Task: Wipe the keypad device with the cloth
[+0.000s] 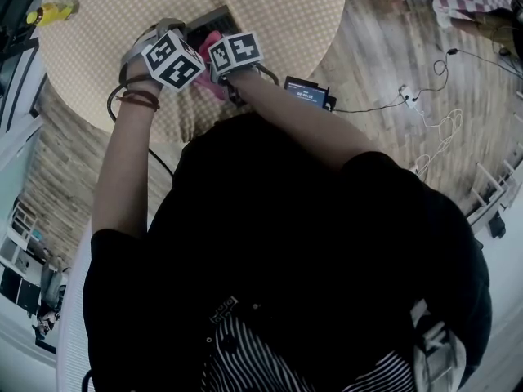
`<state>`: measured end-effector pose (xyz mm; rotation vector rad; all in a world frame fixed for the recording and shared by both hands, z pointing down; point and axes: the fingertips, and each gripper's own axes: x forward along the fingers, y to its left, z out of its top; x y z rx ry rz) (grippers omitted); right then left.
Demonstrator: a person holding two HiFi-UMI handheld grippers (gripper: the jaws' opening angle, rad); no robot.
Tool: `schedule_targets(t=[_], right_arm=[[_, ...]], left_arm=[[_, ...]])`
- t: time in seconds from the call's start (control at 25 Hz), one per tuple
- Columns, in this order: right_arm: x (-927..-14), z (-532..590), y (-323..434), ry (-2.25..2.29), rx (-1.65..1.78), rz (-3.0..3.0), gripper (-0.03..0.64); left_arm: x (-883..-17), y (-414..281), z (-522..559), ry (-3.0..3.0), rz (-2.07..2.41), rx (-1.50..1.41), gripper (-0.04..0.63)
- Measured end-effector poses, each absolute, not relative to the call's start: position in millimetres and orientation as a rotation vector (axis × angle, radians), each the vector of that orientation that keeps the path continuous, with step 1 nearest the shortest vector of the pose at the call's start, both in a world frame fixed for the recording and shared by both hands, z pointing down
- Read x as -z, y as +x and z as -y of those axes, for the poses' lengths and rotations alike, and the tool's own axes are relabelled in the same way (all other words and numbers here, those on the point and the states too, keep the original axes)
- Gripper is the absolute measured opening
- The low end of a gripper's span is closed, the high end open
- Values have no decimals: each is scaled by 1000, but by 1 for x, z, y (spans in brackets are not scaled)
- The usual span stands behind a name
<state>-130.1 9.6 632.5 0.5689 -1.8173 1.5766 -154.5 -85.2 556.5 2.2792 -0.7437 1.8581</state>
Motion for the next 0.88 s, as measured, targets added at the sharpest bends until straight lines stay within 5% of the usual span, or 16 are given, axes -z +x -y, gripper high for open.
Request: schedule_targets(t=[0.88], right_arm=[[-586,26,-139,634,-1473,1993,63]], left_arm=[[-563,-161,83,2269,819,-1940,2]])
